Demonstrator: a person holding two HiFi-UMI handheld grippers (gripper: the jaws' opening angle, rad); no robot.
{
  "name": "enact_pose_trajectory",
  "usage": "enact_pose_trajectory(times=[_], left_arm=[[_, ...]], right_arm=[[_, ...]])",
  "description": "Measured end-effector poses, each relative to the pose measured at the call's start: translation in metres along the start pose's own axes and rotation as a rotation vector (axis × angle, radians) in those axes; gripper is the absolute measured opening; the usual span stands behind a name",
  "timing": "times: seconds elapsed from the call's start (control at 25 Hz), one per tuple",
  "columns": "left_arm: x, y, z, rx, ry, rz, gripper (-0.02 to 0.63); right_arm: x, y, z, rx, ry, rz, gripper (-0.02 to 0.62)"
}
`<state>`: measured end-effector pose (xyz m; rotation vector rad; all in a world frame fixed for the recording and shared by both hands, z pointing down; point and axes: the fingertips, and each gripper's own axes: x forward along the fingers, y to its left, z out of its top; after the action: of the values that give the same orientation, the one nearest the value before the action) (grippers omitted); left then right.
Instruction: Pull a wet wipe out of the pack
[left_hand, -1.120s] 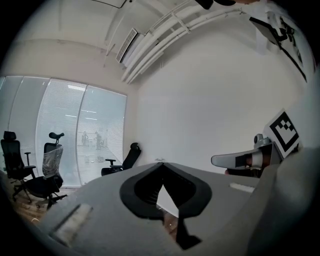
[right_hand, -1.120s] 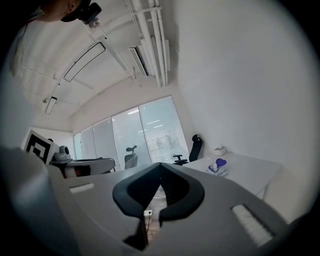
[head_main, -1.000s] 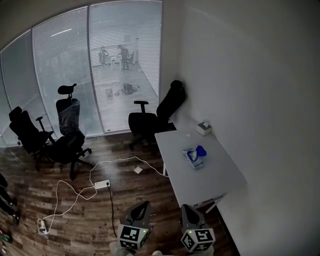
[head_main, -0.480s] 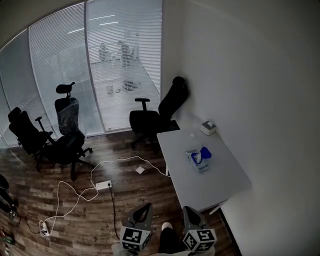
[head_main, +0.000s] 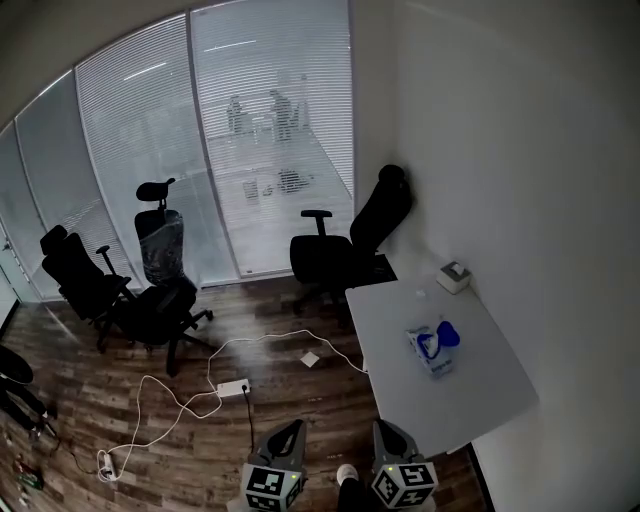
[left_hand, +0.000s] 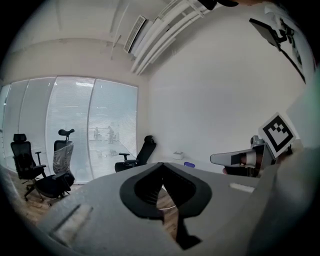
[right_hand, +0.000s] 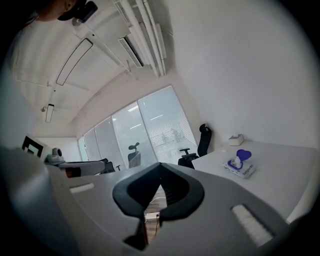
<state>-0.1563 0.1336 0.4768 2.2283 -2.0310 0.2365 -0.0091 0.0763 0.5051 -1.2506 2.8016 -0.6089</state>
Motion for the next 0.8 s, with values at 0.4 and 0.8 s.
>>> enact_pose_trajectory(times=[0.4,0.8], left_arm=[[0.090,0.025,0.013,-0.015,0.030,-0.018,0.005],[0.195,0.043,0.025,0.021,0.075,-0.104,0.005]], right_arm=[[0.076,-0.040,0.018,0.008,0.034,-0.008,0.005],[0.154,-0.096,0.059,0.031,-0.012,-0.063,0.005]])
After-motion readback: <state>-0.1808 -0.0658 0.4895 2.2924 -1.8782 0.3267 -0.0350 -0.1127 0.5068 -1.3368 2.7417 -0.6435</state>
